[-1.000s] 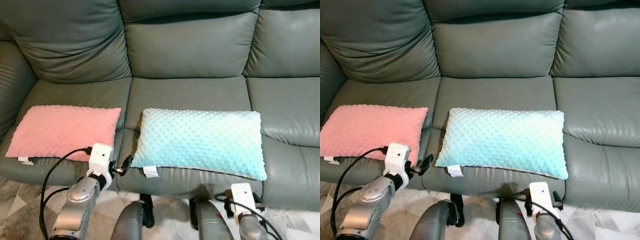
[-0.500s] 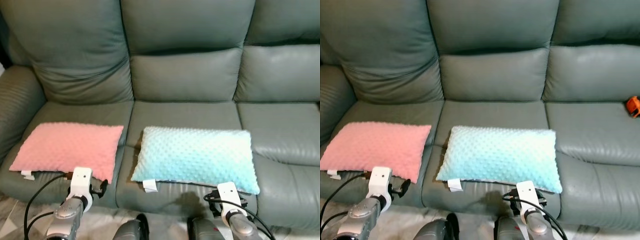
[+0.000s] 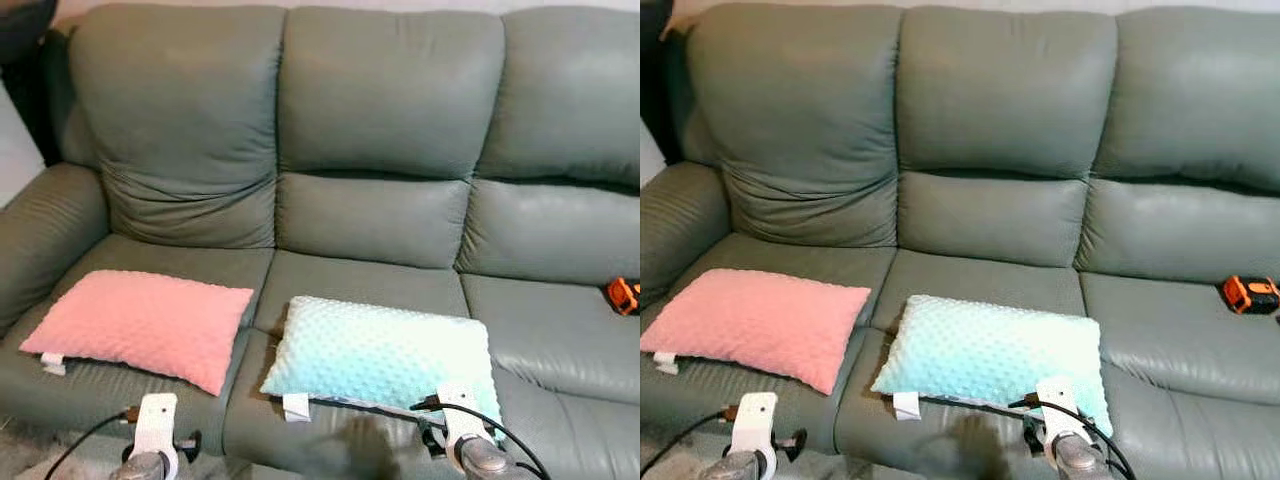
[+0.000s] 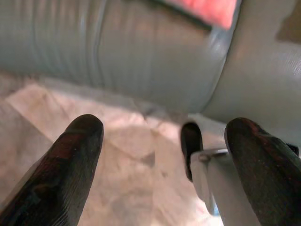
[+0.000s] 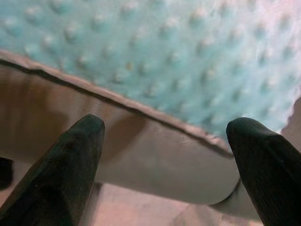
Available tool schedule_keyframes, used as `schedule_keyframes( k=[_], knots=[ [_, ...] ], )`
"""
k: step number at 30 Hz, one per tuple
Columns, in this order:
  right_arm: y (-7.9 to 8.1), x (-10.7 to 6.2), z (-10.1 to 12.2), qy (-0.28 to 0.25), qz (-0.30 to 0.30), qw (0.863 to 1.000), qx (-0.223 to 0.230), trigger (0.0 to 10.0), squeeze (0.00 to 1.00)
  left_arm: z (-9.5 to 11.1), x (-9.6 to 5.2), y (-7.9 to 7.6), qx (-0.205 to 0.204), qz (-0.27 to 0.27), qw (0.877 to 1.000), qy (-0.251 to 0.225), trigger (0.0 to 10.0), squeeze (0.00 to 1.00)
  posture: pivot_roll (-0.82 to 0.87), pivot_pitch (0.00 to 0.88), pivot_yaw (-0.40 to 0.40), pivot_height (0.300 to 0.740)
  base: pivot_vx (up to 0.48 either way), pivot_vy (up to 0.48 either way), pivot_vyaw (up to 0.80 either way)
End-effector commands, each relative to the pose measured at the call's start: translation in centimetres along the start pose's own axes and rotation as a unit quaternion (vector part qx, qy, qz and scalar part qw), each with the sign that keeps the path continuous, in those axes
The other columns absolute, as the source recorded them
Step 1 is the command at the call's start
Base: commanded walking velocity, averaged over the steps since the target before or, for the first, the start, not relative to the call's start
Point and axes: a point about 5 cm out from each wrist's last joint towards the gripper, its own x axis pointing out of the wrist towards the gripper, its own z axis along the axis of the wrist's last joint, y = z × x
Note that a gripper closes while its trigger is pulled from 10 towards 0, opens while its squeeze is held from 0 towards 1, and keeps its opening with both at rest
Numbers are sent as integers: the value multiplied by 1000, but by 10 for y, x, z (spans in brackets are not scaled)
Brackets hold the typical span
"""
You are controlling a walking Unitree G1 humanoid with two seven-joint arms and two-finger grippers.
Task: Move the pillow to the sofa
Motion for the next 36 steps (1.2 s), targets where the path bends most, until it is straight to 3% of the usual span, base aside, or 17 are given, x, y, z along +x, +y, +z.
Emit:
schedule_keyframes(
  k=[1, 7, 16, 22, 28, 36],
  knots=[
    [0, 1, -1, 14, 1, 999, 37, 10000, 0, -4, 0, -2, 8, -1, 1000, 13, 10000, 0, -51, 0, 10, 740, 0, 0, 0],
    [-4, 1, -1, 22, -5, 999, 38, 10000, 0, -5, 0, -5, 5, -5, 1000, 19, 10000, 0, -60, 0, 18, 740, 0, 0, 0],
    [-8, -2, -16, 47, -14, 998, 39, 10000, 0, -2, 0, 4, 22, -4, 1000, 18, 10000, 0, -68, 0, 30, 740, 0, 0, 0],
    [-1, -4, -25, 64, -8, 997, 39, 10000, 0, -5, -1, 6, 11, -3, 1000, 22, 10000, 0, -72, 0, 30, 740, 0, 0, 0],
    [10, -3, -23, 69, 0, 997, 27, 10000, 0, -6, -1, 6, 2, -5, 1000, 24, 10000, 0, -73, 0, 28, 740, 0, 0, -697],
    [21, 1, -7, 60, 13, 998, 16, 10000, 0, -6, 1, -10, -7, -16, 999, 27, 10000, 0, -75, 0, 24, 740, 0, 0, -624]
  ],
)
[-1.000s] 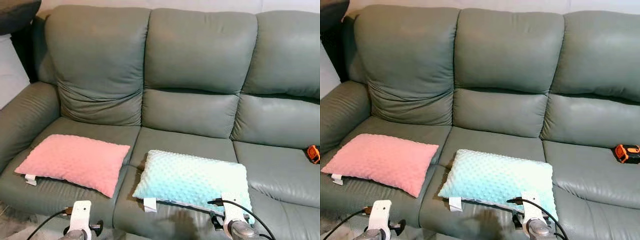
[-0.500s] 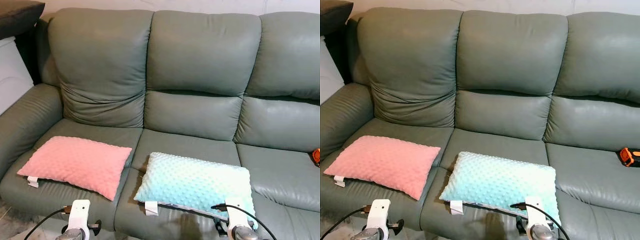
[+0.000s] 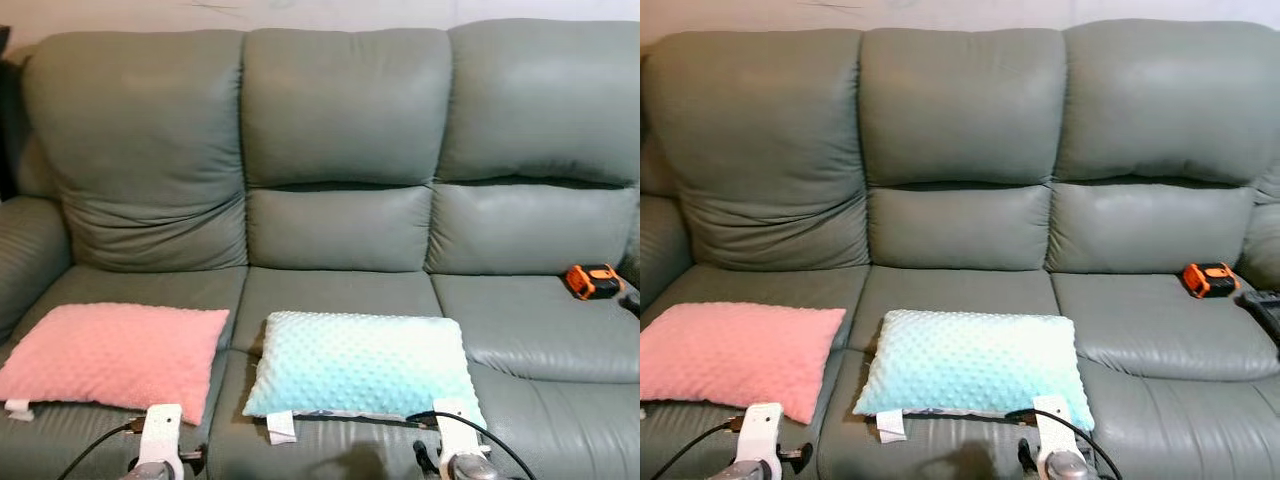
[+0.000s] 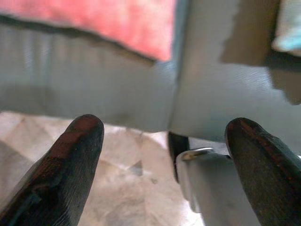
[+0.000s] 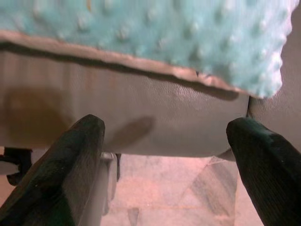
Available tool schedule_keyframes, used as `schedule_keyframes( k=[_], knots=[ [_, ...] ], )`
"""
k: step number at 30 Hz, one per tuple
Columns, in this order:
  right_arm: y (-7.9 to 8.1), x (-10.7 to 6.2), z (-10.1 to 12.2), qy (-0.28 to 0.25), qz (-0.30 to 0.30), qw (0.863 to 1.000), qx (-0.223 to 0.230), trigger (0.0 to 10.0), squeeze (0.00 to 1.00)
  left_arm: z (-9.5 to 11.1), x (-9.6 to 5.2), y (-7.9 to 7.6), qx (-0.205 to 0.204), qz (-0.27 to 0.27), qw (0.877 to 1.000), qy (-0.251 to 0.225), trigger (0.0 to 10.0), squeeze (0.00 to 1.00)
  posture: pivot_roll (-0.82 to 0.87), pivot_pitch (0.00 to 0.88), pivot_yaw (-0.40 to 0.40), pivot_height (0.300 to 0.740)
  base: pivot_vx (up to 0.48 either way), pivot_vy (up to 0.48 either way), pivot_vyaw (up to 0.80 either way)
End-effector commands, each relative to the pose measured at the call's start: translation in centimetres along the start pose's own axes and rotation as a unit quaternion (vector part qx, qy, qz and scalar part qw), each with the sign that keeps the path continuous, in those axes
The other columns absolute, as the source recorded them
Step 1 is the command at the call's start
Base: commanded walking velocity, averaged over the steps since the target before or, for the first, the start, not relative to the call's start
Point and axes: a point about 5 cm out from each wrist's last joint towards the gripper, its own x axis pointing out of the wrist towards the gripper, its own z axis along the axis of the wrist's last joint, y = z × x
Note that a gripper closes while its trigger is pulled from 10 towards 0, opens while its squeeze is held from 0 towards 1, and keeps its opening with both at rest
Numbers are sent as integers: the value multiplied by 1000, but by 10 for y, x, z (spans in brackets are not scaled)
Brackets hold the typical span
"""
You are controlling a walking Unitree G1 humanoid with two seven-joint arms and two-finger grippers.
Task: Move the pillow to the sofa
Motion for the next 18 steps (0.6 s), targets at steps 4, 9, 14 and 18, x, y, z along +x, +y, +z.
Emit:
schedule_keyframes(
  k=[4, 9, 14, 18],
  knots=[
    [10, 1, 10, -3, 11, 1000, -16, 10000, 0, 3, 1, -6, 1, 0, 1000, 1, 10000, 0, -75, 0, 24, 740, 0, 0, 0],
    [12, 1, 11, -3, 12, 1000, -17, 10000, 0, 2, 1, -8, -3, -2, 1000, 2, 10000, 0, -76, 0, 26, 740, -151, 0, 0],
    [10, 1, 6, 1, 11, 1000, -16, 10000, 0, -1, 0, -4, -6, 0, 1000, 4, 10000, 0, -75, 0, 26, 740, -307, 0, 0],
    [9, 1, 4, 3, 12, 1000, -14, 10000, 0, -6, -3, 18, -7, 10, 1000, 6, 10000, 0, -76, 0, 29, 740, -362, 0, 0]
  ],
)
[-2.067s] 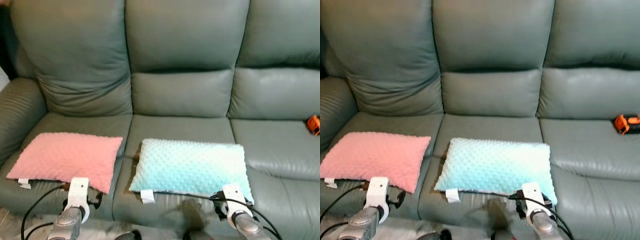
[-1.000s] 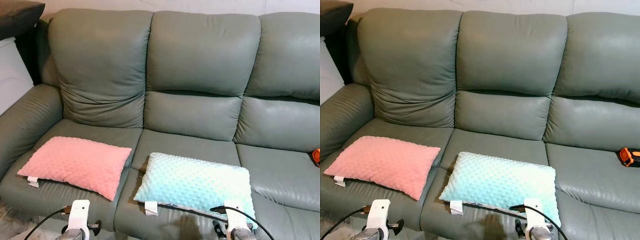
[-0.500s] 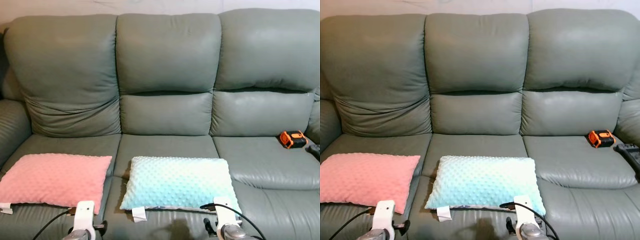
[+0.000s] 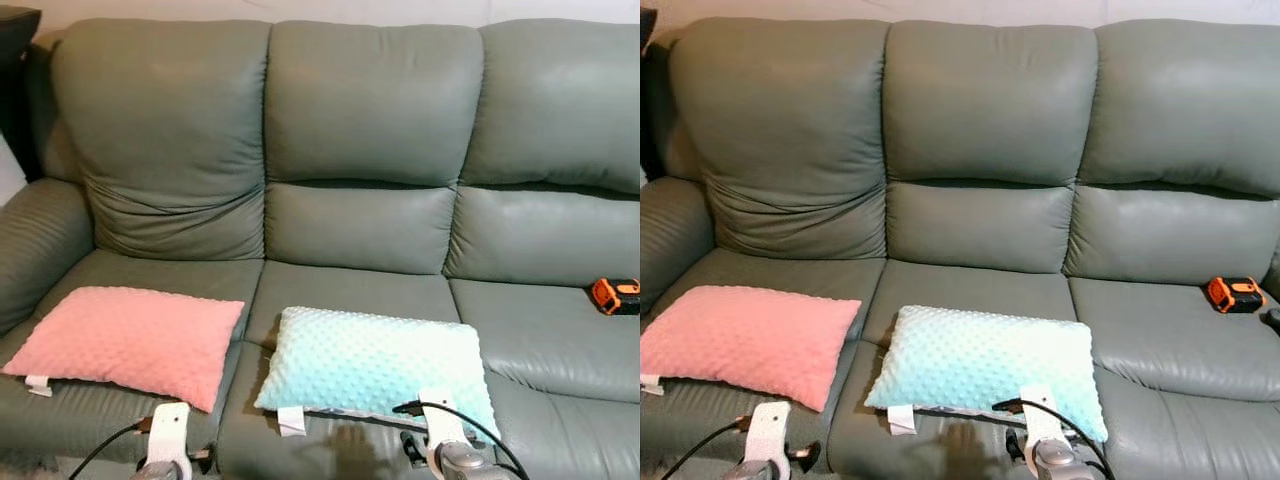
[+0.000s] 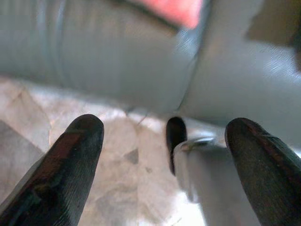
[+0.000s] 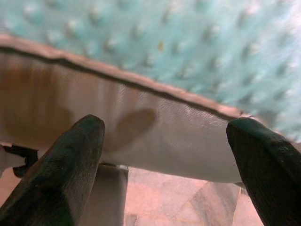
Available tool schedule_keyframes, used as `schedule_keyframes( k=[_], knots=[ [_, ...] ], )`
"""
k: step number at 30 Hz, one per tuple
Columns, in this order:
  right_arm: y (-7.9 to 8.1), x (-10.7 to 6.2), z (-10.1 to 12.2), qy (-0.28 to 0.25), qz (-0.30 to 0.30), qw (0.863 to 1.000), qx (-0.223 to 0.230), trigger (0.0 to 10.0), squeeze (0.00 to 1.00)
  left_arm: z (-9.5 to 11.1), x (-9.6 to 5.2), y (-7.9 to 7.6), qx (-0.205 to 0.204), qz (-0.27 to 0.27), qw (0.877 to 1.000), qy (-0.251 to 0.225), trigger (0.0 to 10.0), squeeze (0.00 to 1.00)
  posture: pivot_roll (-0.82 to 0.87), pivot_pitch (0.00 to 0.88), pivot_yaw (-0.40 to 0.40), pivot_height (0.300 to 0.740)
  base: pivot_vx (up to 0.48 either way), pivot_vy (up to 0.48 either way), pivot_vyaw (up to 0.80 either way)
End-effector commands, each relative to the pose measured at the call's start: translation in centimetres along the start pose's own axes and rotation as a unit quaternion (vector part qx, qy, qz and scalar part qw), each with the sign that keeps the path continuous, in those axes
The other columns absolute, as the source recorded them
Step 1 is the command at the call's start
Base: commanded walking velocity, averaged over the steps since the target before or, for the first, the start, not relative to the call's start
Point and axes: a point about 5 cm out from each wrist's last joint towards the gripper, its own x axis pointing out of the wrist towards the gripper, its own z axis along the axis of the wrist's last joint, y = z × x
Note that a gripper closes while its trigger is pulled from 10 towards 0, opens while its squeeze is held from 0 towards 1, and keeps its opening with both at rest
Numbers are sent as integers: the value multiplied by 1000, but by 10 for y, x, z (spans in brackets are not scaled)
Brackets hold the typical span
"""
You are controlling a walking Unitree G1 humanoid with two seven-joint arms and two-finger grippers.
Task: Move the pillow to the sofa
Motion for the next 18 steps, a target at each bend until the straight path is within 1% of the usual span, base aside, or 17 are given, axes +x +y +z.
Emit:
schedule_keyframes(
  k=[1, 4, 7, 11, 12, 13, 16, 17, 18],
  knots=[
    [1, 0, -4, 8, 1, 1000, -1, 10000, 0, -3, -2, 12, 1, 7, 1000, 2, 10000, 0, -76, 0, 29, 740, -368, 0, 0],
    [1, 0, -5, 8, 1, 1000, 0, 10000, 0, -2, -4, 24, 1, 12, 1000, 2, 10000, 0, -77, 0, 31, 740, -387, 0, 0],
    [1, 0, -5, 9, 1, 1000, 0, 10000, 0, -2, -5, 27, 1, 14, 1000, 1, 10000, 0, -78, 0, 33, 740, -386, 0, 0],
    [1, 0, -6, 10, 1, 1000, 0, 10000, 0, -1, -5, 28, 0, 14, 1000, 1, 10000, 0, -78, 0, 33, 740, -386, 0, 0],
    [1, 0, -6, 10, 1, 1000, 0, 10000, 0, 2, -4, 24, 0, 12, 1000, -1, 10000, 0, -78, 0, 34, 740, -386, 0, 0],
    [1, 0, -6, 10, 1, 1000, 0, 10000, 0, 2, -4, 24, 0, 12, 1000, -1, 10000, 0, -78, 0, 34, 740, -386, 0, 0],
    [1, 0, -6, 10, 0, 1000, 1, 10000, 0, 12, 0, 10, 2, 4, 1000, -8, 10000, 0, -79, 0, 36, 740, -389, 0, 0],
    [1, 0, -6, 10, 0, 1000, 1, 10000, 0, 12, 0, 10, 2, 4, 1000, -8, 10000, 0, -79, 0, 36, 740, -390, 0, 0],
    [1, 0, -6, 10, 0, 1000, 1, 10000, 0, 15, 1, 1, 3, 0, 1000, -10, 10000, 0, -79, 0, 36, 740, -390, 0, 0]
  ],
)
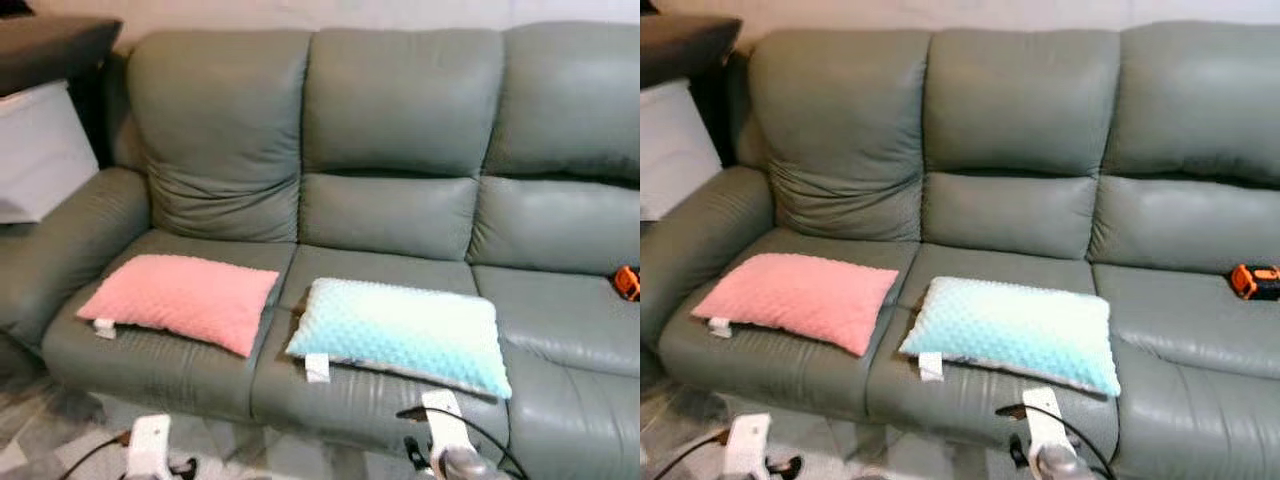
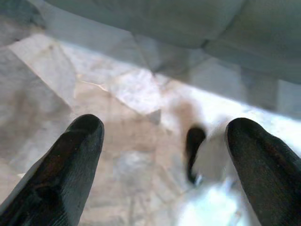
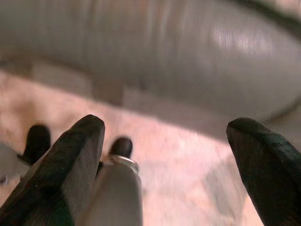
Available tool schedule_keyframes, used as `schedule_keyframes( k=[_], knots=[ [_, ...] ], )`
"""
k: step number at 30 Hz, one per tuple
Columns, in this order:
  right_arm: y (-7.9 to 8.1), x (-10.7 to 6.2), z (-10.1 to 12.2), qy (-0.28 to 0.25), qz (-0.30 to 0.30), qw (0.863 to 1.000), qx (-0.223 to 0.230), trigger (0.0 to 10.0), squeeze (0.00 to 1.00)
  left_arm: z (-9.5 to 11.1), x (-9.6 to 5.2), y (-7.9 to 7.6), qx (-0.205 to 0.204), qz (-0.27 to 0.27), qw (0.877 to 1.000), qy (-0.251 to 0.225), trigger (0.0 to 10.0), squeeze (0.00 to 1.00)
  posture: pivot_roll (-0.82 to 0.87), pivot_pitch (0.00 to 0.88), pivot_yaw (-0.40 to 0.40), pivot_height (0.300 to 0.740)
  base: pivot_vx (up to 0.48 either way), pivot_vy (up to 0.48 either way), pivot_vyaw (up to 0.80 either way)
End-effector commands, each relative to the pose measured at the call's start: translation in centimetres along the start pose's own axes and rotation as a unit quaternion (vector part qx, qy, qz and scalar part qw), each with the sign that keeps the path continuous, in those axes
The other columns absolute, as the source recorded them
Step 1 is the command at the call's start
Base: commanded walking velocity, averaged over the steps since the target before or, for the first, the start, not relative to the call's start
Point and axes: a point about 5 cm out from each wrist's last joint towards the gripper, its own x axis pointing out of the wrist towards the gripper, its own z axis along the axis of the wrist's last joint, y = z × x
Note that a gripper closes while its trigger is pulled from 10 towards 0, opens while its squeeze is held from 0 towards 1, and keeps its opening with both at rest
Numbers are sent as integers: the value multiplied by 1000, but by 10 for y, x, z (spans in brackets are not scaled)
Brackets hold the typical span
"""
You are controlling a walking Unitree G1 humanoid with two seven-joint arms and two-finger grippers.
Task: Move the pillow to the sofa
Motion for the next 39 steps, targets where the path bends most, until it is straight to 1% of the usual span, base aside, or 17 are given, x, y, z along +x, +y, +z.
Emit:
schedule_keyframes(
  k=[1, 2, 3, 4, 8, 9, 11, 13, 17, 19, 23, 24, 26, 32, 35, 39],
  knots=[
    [4, 0, 2, 0, 5, 1000, 2, 10000, 0, 15, 2, -7, 12, 1, 1000, -16, 10000, 0, -79, 0, 36, 740, -390, 0, 0],
    [4, 0, 2, 0, 5, 1000, 2, 10000, 0, 17, 4, -22, 14, -6, 1000, -18, 10000, 0, -78, 0, 36, 740, -390, 0, 0],
    [4, 0, 2, 0, 5, 1000, 2, 10000, 0, 17, 4, -22, 14, -6, 1000, -18, 10000, 0, -78, 0, 36, 740, -390, 0, 0],
    [4, 0, 2, 0, 5, 1000, 2, 10000, 0, 17, 5, -30, 14, -10, 1000, -18, 10000, 0, -78, 0, 37, 740, -390, 0, 0],
    [4, 0, 2, 0, 4, 1000, 1, 10000, 0, 17, 6, -54, 15, -22, 999, -18, 10000, 0, -78, 0, 37, 740, -387, 0, 0],
    [4, 0, 2, 0, 4, 1000, 1, 10000, 0, 17, 6, -54, 15, -22, 999, -18, 10000, 0, -78, 0, 37, 740, -386, 0, 0],
    [4, 0, 2, 0, 4, 1000, 1, 10000, 0, 18, 6, -63, 16, -25, 999, -19, 10000, 0, -78, 0, 37, 740, -375, 0, 0],
    [4, 0, 2, 1, 4, 1000, 1, 10000, 0, 19, 6, -67, 17, -26, 999, -20, 10000, 0, -78, 0, 37, 740, -319, 0, 0],
    [4, 0, 2, 2, 4, 1000, 2, 10000, 0, 22, 5, -78, 15, -30, 999, -21, 10000, 0, -77, 0, 35, 740, 0, 0, 0],
    [4, 0, 1, 3, 4, 1000, 1, 10000, 0, 22, 5, -79, 14, -30, 999, -21, 10000, 0, -77, 0, 35, 740, 0, 0, 0],
    [3, 0, 1, 5, 4, 1000, -3, 10000, 0, 21, 6, -61, 7, -20, 1000, -21, 10000, 0, -79, 0, 33, 740, 0, 0, -191],
    [3, 0, 1, 5, 4, 1000, -3, 10000, 0, 21, 6, -60, 6, -19, 1000, -21, 10000, 0, -79, 0, 33, 740, 0, 0, -763],
    [3, 0, 1, 5, 3, 1000, -4, 10000, 0, 21, 6, -59, 4, -19, 1000, -21, 10000, 0, -81, 0, 34, 740, 0, 0, -756],
    [3, 0, 1, 5, 3, 1000, -7, 10000, 0, 19, 6, -59, -27, -28, 999, -11, 10000, 0, -99, 0, 39, 740, 0, 0, -752],
    [2, 0, 0, 6, 2, 1000, -9, 10000, 0, 19, 6, -60, -27, -27, 999, -11, 10000, 0, -103, 0, 39, 740, 0, 0, -744],
    [0, 0, -2, 11, -1, 1000, -18, 10000, 0, 19, 6, -58, -10, -19, 1000, -12, 10000, 0, -112, 0, 40, 740, 0, 0, -744]
  ],
)
